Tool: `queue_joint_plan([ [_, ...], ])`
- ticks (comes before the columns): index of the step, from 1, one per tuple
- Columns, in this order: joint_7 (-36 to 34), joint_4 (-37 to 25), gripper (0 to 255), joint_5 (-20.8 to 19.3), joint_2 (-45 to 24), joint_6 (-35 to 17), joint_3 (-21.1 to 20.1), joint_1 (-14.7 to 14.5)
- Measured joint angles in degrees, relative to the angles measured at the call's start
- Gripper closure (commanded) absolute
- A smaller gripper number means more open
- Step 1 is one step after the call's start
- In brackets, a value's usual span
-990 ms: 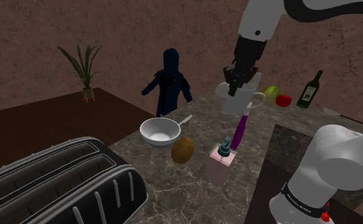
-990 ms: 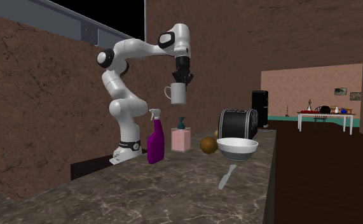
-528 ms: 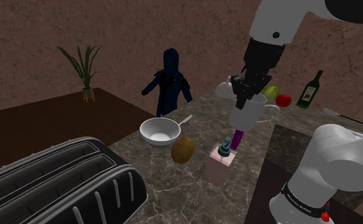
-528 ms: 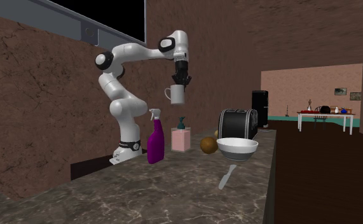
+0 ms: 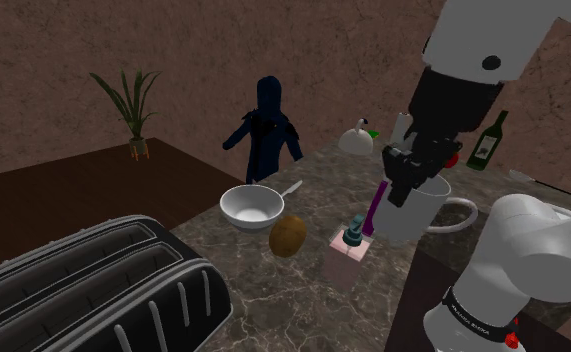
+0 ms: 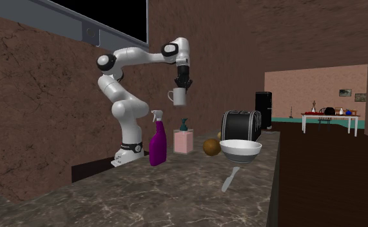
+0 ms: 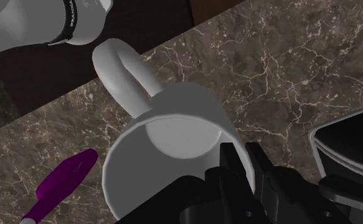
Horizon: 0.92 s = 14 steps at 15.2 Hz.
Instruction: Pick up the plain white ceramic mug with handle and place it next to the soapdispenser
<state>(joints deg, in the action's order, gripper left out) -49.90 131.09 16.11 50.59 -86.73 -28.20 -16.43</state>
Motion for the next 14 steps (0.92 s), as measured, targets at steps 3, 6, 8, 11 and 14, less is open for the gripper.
queue_joint_plan([
  [3,-4.34,-2.39,255,2.59,-0.63,0.81,-4.09,-0.62],
  [6,-5.48,-0.68,255,3.89,0.30,-0.21,-5.47,-1.32],
  [8,-5.50,0.96,255,4.38,0.87,-1.30,-5.87,-1.65],
  [11,-5.58,3.16,255,5.12,1.29,-3.16,-6.72,-1.96],
  [14,-5.44,5.63,255,5.82,1.80,-5.13,-7.42,-2.30],
])
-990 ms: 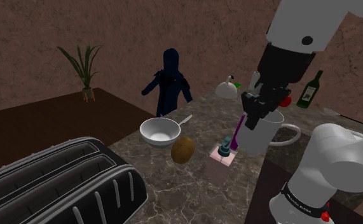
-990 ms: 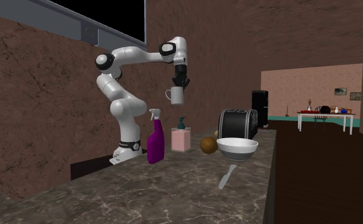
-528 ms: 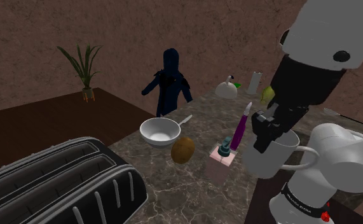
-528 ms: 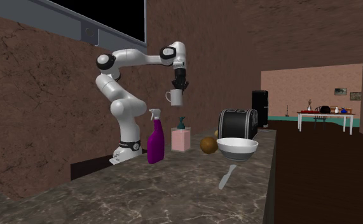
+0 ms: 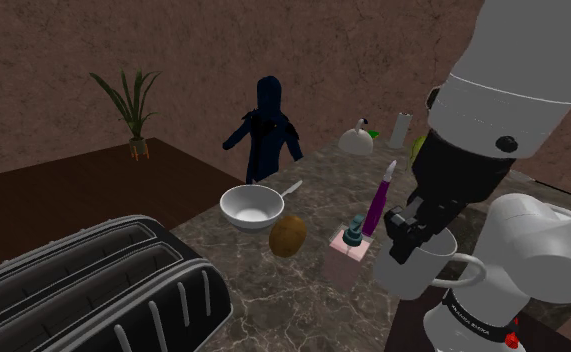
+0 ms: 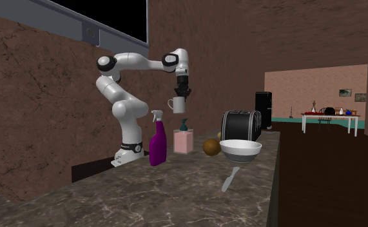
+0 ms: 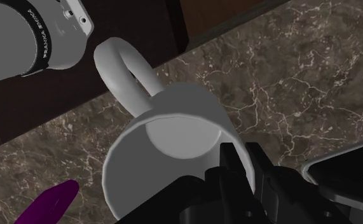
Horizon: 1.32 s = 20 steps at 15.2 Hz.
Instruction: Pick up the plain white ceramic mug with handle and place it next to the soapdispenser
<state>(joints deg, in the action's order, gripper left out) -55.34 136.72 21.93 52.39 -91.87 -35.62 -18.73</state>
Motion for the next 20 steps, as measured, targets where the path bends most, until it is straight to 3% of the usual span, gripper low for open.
queue_joint_plan([
  [20,0.18,14.27,255,6.10,0.32,-14.15,-6.97,-2.18],
])
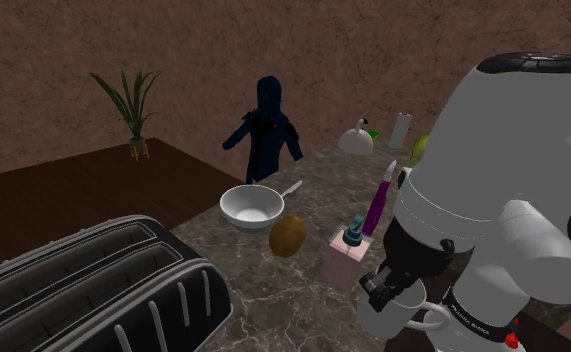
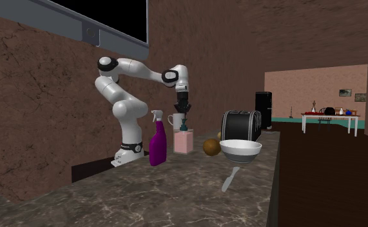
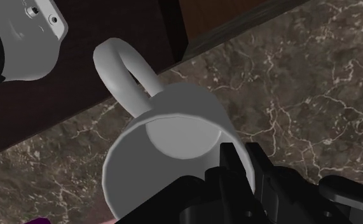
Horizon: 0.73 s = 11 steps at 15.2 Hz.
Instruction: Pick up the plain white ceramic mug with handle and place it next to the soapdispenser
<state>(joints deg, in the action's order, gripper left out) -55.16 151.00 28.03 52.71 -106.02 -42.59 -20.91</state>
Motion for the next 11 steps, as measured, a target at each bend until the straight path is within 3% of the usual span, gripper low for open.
queue_joint_plan([
  [11,-0.10,5.95,255,4.15,-3.14,-9.26,-5.63,-0.32],
])
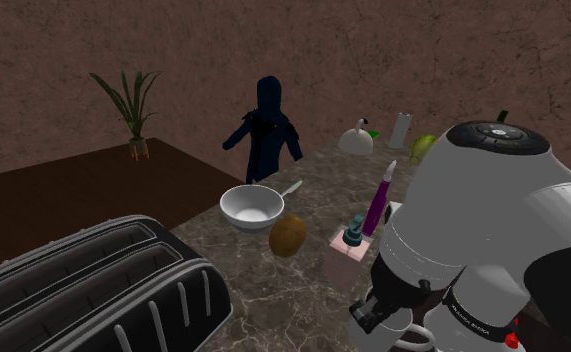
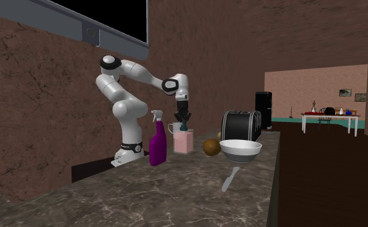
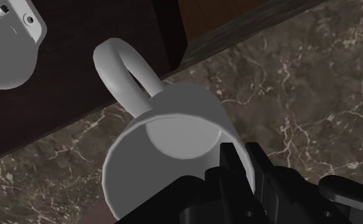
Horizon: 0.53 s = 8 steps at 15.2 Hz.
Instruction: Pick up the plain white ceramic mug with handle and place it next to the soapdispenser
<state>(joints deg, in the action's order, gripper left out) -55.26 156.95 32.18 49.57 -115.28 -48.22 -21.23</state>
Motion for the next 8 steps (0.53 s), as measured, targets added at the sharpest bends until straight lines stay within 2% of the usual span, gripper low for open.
queue_joint_plan([
  [5,0.14,2.24,255,1.87,-2.42,-4.75,-2.89,0.44],
  [8,-0.04,2.58,255,2.35,-3.03,-5.79,-3.70,0.49],
])
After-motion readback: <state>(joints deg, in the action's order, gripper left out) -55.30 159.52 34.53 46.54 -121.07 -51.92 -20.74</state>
